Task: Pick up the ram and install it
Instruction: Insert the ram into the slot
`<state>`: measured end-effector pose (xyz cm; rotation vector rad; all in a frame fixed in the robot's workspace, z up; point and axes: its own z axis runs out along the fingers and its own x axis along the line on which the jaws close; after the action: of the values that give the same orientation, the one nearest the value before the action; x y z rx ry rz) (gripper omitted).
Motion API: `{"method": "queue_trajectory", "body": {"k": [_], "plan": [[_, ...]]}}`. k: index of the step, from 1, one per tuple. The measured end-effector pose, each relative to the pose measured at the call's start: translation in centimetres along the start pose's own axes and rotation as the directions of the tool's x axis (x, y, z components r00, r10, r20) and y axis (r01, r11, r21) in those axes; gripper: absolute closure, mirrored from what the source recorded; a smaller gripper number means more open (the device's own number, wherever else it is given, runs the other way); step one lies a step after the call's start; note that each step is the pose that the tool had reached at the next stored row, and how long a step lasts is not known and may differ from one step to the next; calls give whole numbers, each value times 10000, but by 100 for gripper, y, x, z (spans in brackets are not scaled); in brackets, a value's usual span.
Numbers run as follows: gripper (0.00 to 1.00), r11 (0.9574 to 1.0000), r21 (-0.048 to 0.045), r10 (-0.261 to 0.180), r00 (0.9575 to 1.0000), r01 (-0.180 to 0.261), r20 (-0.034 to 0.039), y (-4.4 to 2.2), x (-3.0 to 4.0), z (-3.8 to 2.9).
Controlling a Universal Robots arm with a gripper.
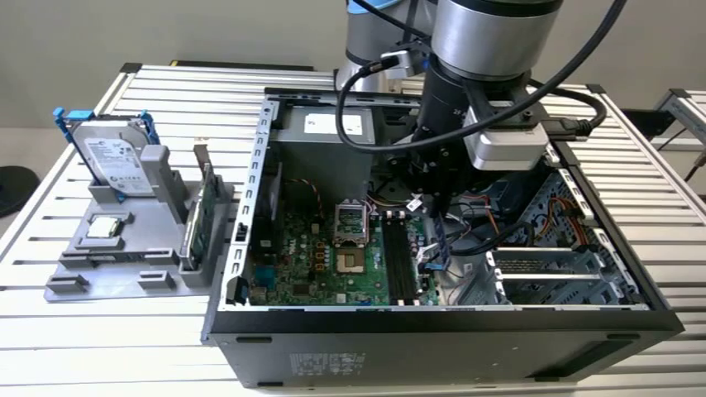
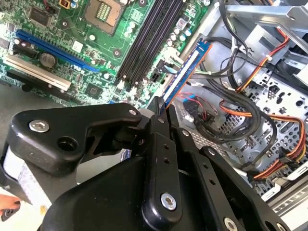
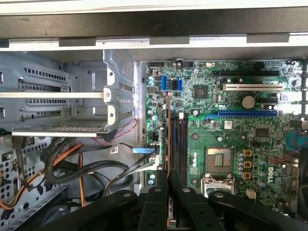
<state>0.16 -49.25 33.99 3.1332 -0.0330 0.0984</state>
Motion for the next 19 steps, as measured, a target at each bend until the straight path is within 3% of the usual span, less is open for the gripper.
{"method": "queue_trajectory", "body": {"k": [4, 11, 19], "plan": [[100, 10000, 2, -1, 10000, 1, 40, -15, -1, 6], [100, 10000, 5, 0, 9999, 0, 170, -35, -5, 13], [100, 10000, 10, -1, 9998, 0, 182, -102, -21, 30]]}}
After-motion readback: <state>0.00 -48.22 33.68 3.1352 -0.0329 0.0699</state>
